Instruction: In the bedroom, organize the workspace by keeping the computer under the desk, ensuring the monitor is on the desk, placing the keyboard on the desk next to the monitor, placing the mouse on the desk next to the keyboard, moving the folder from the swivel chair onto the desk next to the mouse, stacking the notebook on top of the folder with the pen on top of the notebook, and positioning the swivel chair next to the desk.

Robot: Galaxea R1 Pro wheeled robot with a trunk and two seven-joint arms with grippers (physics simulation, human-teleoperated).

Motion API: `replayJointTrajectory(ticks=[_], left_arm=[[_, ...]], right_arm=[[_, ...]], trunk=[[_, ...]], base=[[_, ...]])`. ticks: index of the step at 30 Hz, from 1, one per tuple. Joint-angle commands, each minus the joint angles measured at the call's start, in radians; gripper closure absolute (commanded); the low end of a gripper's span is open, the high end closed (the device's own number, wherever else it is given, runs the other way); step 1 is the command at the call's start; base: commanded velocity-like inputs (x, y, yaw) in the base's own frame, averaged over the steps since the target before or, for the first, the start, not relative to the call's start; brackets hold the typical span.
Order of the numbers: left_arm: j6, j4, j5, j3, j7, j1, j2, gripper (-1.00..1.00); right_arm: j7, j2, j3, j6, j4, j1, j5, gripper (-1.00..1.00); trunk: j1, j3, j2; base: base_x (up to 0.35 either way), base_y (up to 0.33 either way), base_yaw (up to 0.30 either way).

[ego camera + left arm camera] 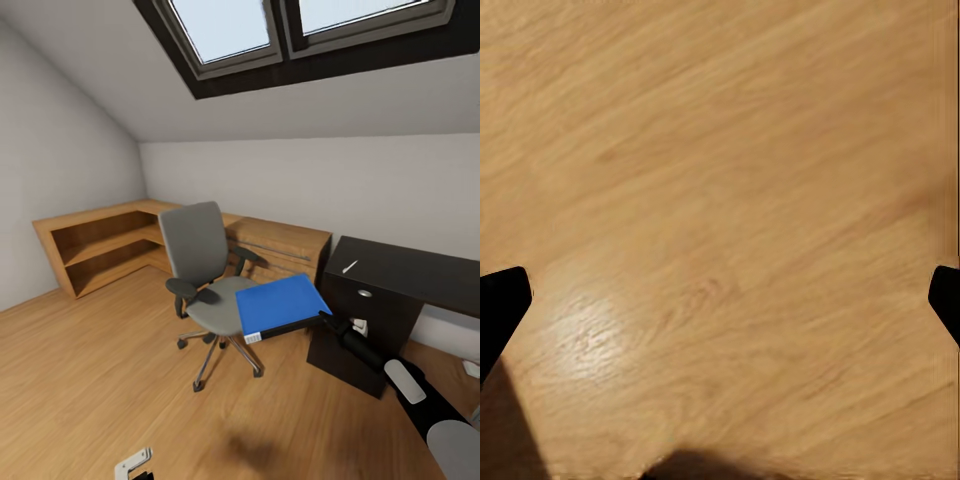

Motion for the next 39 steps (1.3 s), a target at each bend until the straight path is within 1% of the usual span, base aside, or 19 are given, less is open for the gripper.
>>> replayJointTrajectory(ticks=[1, 5, 14, 20, 27, 31, 35, 39], left_arm=[[-0.004, -0.001, 0.011, -0.008, 0.006, -0.001, 0.001, -1.00], [-0.005, 0.000, 0.010, -0.007, 0.006, 0.000, 0.000, -1.00], [-0.006, 0.001, 0.010, -0.007, 0.007, 0.000, 0.000, -1.00], [-0.007, 0.002, 0.010, -0.008, 0.007, 0.000, -0.002, -1.00], [-0.007, 0.002, 0.010, -0.007, 0.007, 0.000, -0.004, -1.00], [-0.007, 0.002, 0.010, -0.006, 0.007, 0.000, -0.004, -1.00], [-0.006, 0.002, 0.013, -0.006, 0.007, 0.000, -0.004, -1.00], [-0.006, 0.002, 0.013, -0.007, 0.007, 0.000, -0.004, -1.00]], right_arm=[[0.000, 0.000, 0.004, 0.006, 0.000, -0.001, -0.010, 1.00], [-0.001, 0.001, 0.005, 0.005, 0.001, -0.001, -0.010, 1.00], [-0.001, 0.001, 0.005, 0.006, 0.001, -0.001, -0.010, 1.00], [-0.002, 0.003, 0.005, 0.005, 0.003, -0.001, -0.010, 1.00], [0.000, 0.004, 0.004, 0.005, 0.005, 0.000, -0.011, 1.00], [0.000, 0.009, 0.006, 0.005, 0.004, 0.001, -0.016, 1.00], [-0.002, 0.024, 0.006, 0.011, 0.003, 0.001, -0.018, 1.00], [-0.002, 0.029, 0.006, 0.010, 0.004, 0.001, -0.018, 1.00]], trunk=[[-0.005, 0.003, 0.007], [-0.020, 0.020, 0.035], [-0.054, 0.050, 0.098], [-0.077, 0.069, 0.140], [-0.104, 0.091, 0.189], [-0.120, 0.104, 0.217], [-0.135, 0.116, 0.245], [-0.150, 0.129, 0.273]], base=[[-0.286, -0.079, -0.080], [-0.122, -0.036, -0.100], [-0.023, -0.006, -0.025], [-0.211, 0.000, -0.001], [-0.299, 0.000, 0.000], [-0.077, 0.000, 0.000], [-0.009, 0.000, 0.000], [-0.001, 0.000, 0.000]])
